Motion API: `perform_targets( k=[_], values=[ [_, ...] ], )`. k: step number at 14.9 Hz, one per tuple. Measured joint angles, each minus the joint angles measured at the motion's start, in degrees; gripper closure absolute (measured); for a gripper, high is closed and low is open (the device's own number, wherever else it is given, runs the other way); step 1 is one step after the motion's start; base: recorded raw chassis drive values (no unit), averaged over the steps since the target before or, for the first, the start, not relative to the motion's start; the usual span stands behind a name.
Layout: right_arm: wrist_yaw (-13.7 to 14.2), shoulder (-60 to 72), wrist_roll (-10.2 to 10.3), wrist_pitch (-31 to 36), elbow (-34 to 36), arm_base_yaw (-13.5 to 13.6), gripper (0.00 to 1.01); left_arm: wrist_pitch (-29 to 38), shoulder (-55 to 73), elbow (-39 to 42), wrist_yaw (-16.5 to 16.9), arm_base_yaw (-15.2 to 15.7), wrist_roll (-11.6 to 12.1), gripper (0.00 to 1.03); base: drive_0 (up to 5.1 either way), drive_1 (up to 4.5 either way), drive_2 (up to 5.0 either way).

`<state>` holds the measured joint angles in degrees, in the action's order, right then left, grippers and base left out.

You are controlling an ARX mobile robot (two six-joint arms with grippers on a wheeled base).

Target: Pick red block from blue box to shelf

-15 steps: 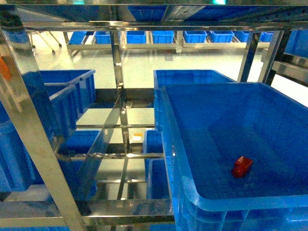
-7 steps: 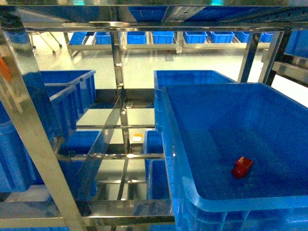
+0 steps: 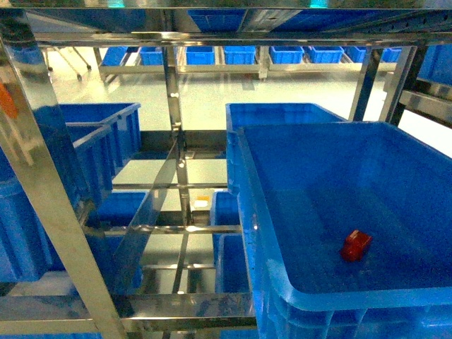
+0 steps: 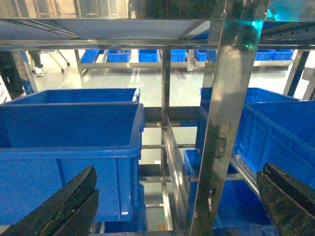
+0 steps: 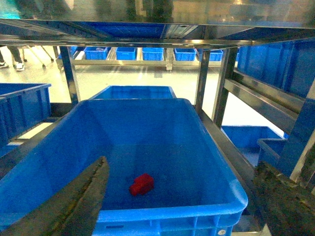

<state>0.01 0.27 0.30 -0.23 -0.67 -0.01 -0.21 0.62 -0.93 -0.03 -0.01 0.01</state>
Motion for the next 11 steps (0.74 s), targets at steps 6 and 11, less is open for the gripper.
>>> perform_targets(
  k=[6, 11],
  values=[
    [0.0, 0.0, 0.0, 0.0, 0.0, 0.0, 0.03, 0.0, 0.0, 0.0, 0.0, 0.0, 0.0, 0.05, 0.0, 0.0, 0.0],
    [0.0, 0.0, 0.0, 0.0, 0.0, 0.0, 0.03, 0.0, 0.0, 0.0, 0.0, 0.0, 0.0, 0.05, 0.0, 0.0, 0.0]
  ],
)
